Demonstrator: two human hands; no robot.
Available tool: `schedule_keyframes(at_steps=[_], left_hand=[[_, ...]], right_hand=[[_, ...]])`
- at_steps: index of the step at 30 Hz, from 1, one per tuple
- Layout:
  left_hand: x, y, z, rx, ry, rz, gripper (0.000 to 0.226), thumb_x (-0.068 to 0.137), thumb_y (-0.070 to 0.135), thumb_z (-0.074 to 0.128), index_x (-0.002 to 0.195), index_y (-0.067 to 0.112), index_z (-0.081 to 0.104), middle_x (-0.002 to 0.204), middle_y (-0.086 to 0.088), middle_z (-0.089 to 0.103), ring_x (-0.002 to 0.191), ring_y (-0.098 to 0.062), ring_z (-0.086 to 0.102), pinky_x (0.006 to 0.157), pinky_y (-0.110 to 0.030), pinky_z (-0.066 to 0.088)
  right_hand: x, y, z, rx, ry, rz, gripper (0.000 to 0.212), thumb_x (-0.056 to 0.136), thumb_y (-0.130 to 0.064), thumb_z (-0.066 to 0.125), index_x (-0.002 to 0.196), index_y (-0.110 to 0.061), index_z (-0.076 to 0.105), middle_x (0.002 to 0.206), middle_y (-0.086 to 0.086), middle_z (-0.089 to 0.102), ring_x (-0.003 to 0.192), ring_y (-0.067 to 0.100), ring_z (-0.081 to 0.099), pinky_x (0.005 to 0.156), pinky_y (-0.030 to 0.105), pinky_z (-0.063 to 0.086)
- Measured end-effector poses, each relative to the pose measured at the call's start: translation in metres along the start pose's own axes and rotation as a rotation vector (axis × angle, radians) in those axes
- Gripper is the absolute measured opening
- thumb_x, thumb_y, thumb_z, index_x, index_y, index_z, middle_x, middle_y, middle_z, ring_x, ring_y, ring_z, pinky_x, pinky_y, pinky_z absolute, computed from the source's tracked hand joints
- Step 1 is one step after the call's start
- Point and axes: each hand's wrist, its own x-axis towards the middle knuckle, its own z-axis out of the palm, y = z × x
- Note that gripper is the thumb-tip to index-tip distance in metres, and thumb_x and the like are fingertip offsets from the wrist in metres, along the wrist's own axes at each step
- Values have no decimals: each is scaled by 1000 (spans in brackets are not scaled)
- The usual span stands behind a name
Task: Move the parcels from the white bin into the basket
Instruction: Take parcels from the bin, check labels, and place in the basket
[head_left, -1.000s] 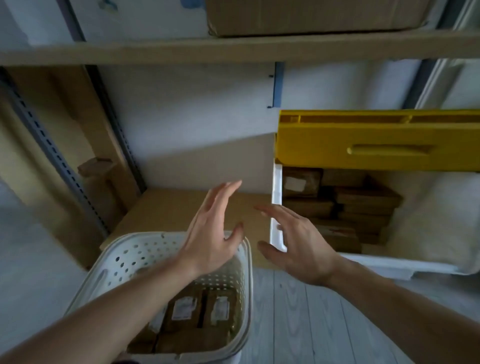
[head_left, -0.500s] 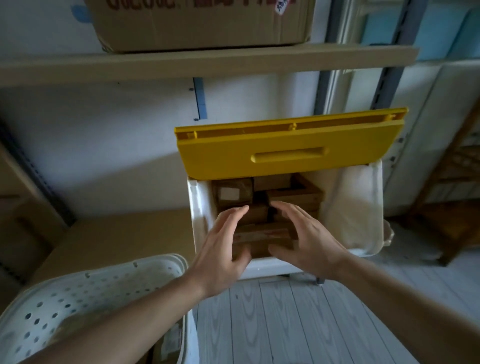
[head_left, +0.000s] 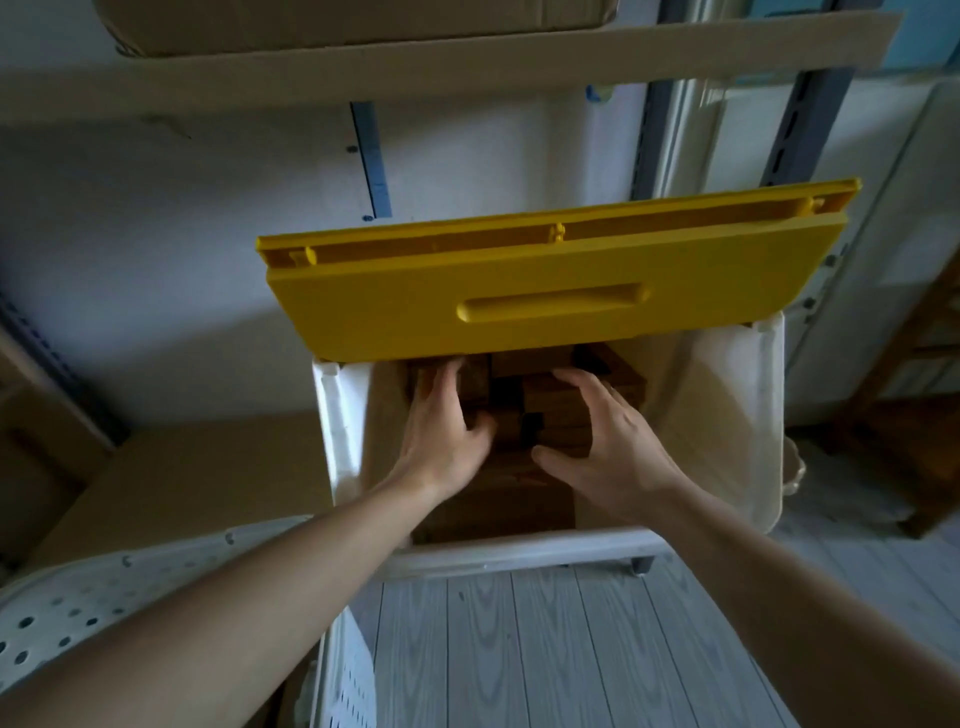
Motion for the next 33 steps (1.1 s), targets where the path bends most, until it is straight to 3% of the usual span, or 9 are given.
schedule_keyframes(at_steps=[5, 11, 14, 16, 19, 22, 26, 29, 33], left_hand=[[14, 0, 31, 85, -85, 19, 69, 93, 19, 70, 152, 17, 35, 152, -6, 39, 139, -26, 42, 102, -21, 33], [6, -27, 39, 299, -271, 11, 82, 88, 29, 76, 156, 18, 31, 154, -12, 36, 143, -36, 39, 116, -46, 39], [2, -40, 35, 387, -359, -208, 88, 83, 50, 73, 154, 20, 30, 152, -17, 36, 142, -41, 37, 114, -50, 39], [0, -42, 34, 327, -418, -415, 89, 82, 56, 66, 153, 20, 27, 154, -21, 34, 144, -44, 34, 116, -48, 37], [-1, -38, 36, 221, -411, -566, 84, 86, 48, 62, 155, 20, 23, 155, -22, 36, 143, -42, 36, 116, -45, 38], [-1, -30, 40, 159, -374, -645, 78, 83, 47, 59, 150, 20, 29, 150, -21, 42, 139, -41, 41, 114, -44, 39], [-6, -21, 40, -61, -283, -724, 79, 65, 53, 57, 136, 23, 40, 133, -12, 53, 121, -35, 54, 105, -48, 47], [-8, -28, 36, -226, -176, -765, 71, 62, 49, 60, 127, 22, 50, 120, -9, 63, 108, -32, 62, 100, -49, 52], [-12, -29, 29, -317, -156, -821, 70, 82, 40, 65, 143, 12, 45, 132, -12, 60, 119, -33, 59, 103, -41, 49]], right_hand=[[9, 29, 0, 30, 8, 104, 82, 88, -35, 77, 156, -26, 32, 154, -2, 46, 141, 17, 45, 102, 21, 34], [21, 34, 11, 36, -92, 130, 80, 86, -35, 79, 153, -30, 36, 150, -4, 46, 138, 16, 44, 101, 24, 35], [24, 36, 25, 46, -230, 243, 77, 83, -43, 81, 148, -31, 42, 140, -8, 52, 127, 15, 52, 96, 26, 43], [27, 39, 36, 74, -304, 316, 68, 82, -49, 81, 138, -31, 47, 125, -8, 62, 109, 12, 61, 87, 26, 51], [29, 34, 47, 73, -407, 381, 41, 92, -40, 74, 121, -29, 47, 102, -7, 61, 93, 12, 59, 68, 23, 46], [31, 33, 55, 94, -436, 389, 24, 92, -38, 69, 111, -26, 63, 103, -5, 69, 99, 16, 66, 83, 34, 56], [32, 32, 56, 126, -473, 475, 19, 99, -36, 63, 103, -20, 72, 101, 3, 73, 89, 18, 69, 74, 31, 57], [35, 34, 53, 117, -418, 551, 28, 101, -35, 61, 115, -12, 70, 115, 9, 71, 105, 26, 68, 92, 37, 58], [37, 36, 42, 83, -297, 615, 23, 99, -35, 62, 99, -12, 64, 99, 5, 65, 88, 20, 63, 70, 29, 51]])
